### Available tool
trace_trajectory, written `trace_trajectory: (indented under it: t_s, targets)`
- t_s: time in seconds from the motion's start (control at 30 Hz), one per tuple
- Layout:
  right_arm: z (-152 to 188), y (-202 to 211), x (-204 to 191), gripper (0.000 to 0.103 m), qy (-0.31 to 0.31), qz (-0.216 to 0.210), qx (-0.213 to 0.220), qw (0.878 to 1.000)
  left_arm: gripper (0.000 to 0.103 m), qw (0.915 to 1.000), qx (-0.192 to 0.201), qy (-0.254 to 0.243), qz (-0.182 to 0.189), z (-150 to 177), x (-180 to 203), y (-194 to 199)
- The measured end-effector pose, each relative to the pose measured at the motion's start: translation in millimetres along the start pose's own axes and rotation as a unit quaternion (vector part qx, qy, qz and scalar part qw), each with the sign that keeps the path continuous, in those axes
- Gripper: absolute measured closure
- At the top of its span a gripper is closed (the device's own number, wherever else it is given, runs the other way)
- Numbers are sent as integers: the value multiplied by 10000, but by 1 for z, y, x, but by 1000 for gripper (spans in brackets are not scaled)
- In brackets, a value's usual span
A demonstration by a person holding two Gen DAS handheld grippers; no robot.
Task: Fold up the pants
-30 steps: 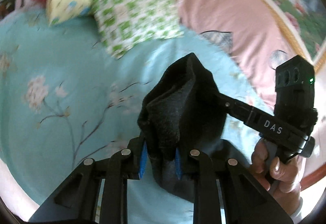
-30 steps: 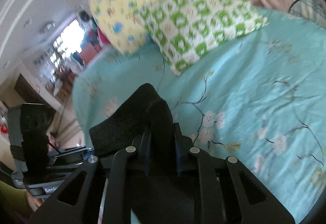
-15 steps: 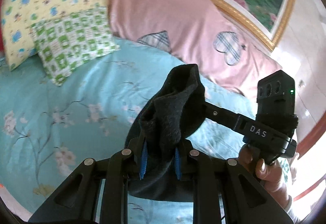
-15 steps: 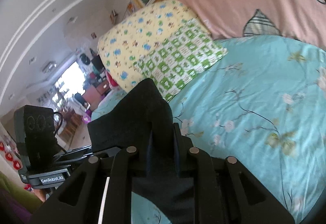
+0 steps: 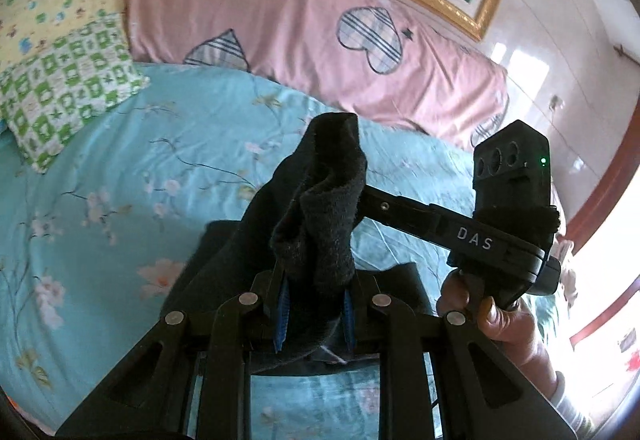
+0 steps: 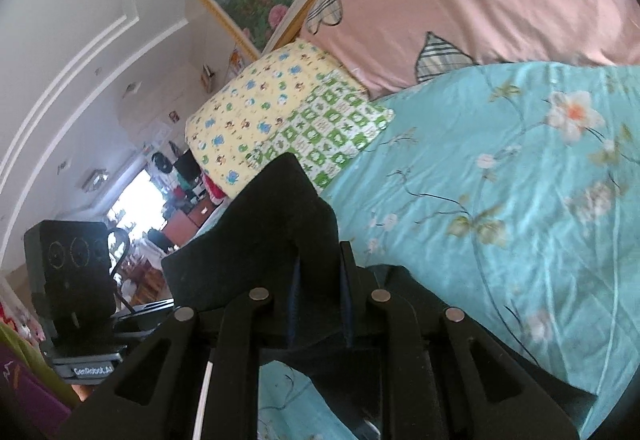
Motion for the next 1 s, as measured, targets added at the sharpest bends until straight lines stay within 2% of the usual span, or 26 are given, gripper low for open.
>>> trace_trajectory:
  t_s: [0.4,0.8,1.0]
  targets:
    - [38,42,50,84,-483,104,309,9983,82,9983,-361,-455,-25,13,54,-49]
    - [62,57,90,83,-835,250,276,9958,82,9965,-495,-666,-95,21,73,-84]
    - [71,59,100,78,-954,773,122,9924,78,9949,-651,-768,-17,26,78,-98]
Point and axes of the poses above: each gripper's, at about its wrist camera, not at the fingertips, and y roughly against the way its jaws point, x to its right, z to its underside, the point moved 4 cm from there along -y, roughly the way its jaws point, and after that the axes turned 13 degrees about -x, right-handed, at the moved point
